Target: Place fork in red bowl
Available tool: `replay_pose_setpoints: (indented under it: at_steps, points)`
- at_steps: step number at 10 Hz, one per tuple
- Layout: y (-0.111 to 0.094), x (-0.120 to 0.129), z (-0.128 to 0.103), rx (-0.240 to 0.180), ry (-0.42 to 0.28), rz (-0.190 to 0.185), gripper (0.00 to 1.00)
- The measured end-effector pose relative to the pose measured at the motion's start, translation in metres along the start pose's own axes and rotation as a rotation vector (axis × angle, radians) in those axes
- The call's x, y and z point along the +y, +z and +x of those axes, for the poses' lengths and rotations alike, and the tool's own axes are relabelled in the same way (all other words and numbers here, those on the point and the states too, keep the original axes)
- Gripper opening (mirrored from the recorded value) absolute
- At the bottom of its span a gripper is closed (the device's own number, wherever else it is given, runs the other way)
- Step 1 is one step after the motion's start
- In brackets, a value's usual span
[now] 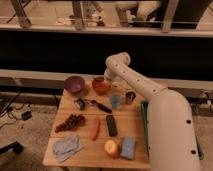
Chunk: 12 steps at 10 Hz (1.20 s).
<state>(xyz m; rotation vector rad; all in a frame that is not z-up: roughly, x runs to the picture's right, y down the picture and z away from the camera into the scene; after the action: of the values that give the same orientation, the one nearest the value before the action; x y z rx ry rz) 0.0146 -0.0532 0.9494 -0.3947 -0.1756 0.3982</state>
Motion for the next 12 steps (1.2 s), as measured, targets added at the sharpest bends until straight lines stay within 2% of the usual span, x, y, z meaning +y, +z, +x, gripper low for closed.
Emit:
replay_pose_setpoints:
  at_steps: [4, 5, 12]
  points:
    - [0.0, -0.0001, 0.0004, 0.0, 0.0, 0.0, 0.75]
    - [0.0008, 0.0003, 0.0008, 0.001, 0.001, -0.001, 0.79]
    - [0.0008, 0.0003, 0.0007, 0.001, 0.001, -0.001, 0.8]
